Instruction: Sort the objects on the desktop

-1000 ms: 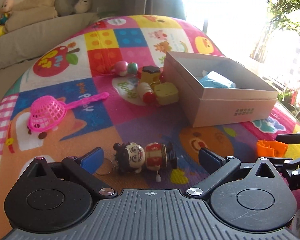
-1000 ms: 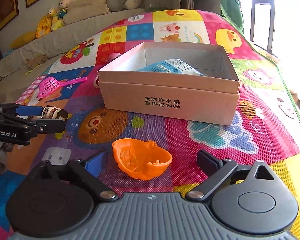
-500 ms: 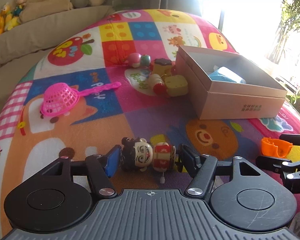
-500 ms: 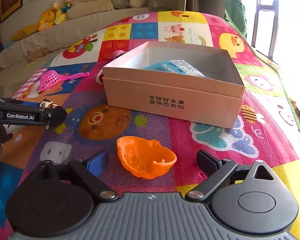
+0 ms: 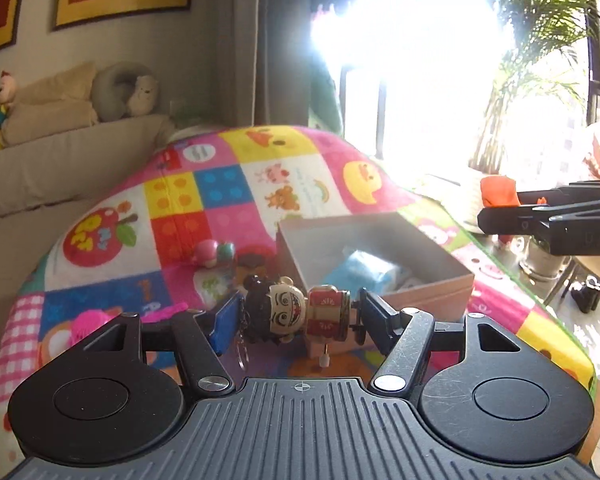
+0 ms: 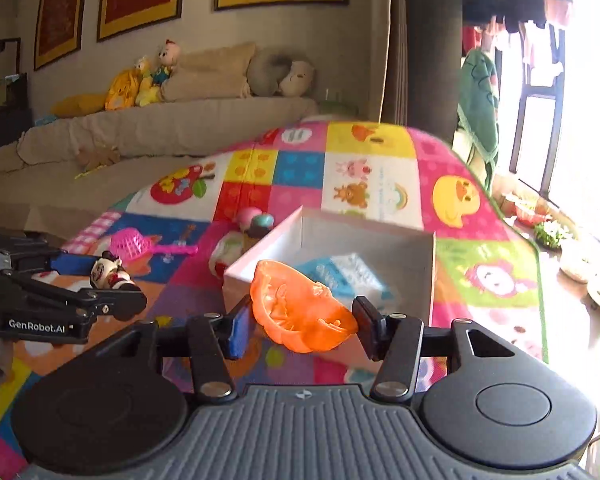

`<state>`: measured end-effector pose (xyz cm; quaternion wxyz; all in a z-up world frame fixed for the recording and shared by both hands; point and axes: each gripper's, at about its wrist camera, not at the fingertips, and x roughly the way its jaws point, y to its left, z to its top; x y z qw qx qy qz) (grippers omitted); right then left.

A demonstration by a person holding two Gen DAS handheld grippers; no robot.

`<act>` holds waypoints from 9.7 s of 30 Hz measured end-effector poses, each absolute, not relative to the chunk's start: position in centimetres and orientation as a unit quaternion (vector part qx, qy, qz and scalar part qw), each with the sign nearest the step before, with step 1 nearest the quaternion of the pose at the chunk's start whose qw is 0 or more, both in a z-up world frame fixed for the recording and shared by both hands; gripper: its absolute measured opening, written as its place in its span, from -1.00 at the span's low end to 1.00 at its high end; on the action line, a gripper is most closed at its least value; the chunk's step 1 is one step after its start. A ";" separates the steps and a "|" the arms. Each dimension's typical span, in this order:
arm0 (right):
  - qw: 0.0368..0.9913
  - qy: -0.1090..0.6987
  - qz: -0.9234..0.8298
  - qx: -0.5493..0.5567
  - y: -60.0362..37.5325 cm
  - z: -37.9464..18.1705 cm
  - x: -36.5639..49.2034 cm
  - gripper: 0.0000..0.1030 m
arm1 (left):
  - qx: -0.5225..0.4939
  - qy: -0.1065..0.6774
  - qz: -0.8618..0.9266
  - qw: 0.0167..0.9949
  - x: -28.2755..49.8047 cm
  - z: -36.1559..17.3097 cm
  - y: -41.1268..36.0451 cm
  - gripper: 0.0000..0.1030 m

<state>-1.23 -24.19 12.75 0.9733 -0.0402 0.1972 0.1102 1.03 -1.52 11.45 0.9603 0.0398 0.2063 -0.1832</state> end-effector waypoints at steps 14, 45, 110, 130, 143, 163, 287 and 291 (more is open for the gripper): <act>0.976 0.208 0.055 -0.016 -29.1 14.3 7.3 0.02 | 0.032 0.189 -0.202 0.960 15.9 14.6 -8.7 0.62; 0.912 0.373 0.167 -0.025 -12.5 12.1 20.8 0.44 | -0.086 0.296 0.015 0.951 4.0 0.9 8.1 0.96; 0.867 0.431 0.246 -0.036 -15.2 10.0 10.2 -0.11 | -0.124 0.315 -0.014 0.941 4.1 0.3 9.1 1.00; 0.919 0.373 0.131 -0.002 -22.4 0.3 0.5 0.81 | 0.068 0.295 0.089 0.949 6.7 2.7 4.2 1.00; 0.923 0.362 0.124 -0.033 -21.3 -0.6 -0.2 1.00 | 0.031 0.331 -0.151 0.931 5.5 2.0 -1.7 1.00; 0.922 0.365 0.126 -0.039 -21.0 -0.7 -0.2 1.00 | 0.111 0.277 -0.075 0.952 2.7 4.8 -0.7 0.13; 0.919 0.361 0.155 0.028 -17.8 13.0 22.1 0.43 | -0.077 0.312 -0.010 0.947 3.5 0.7 8.6 0.89; 0.898 0.403 0.177 0.005 -12.6 12.4 27.0 0.54 | -0.113 0.310 -0.008 0.944 3.4 0.5 9.7 0.94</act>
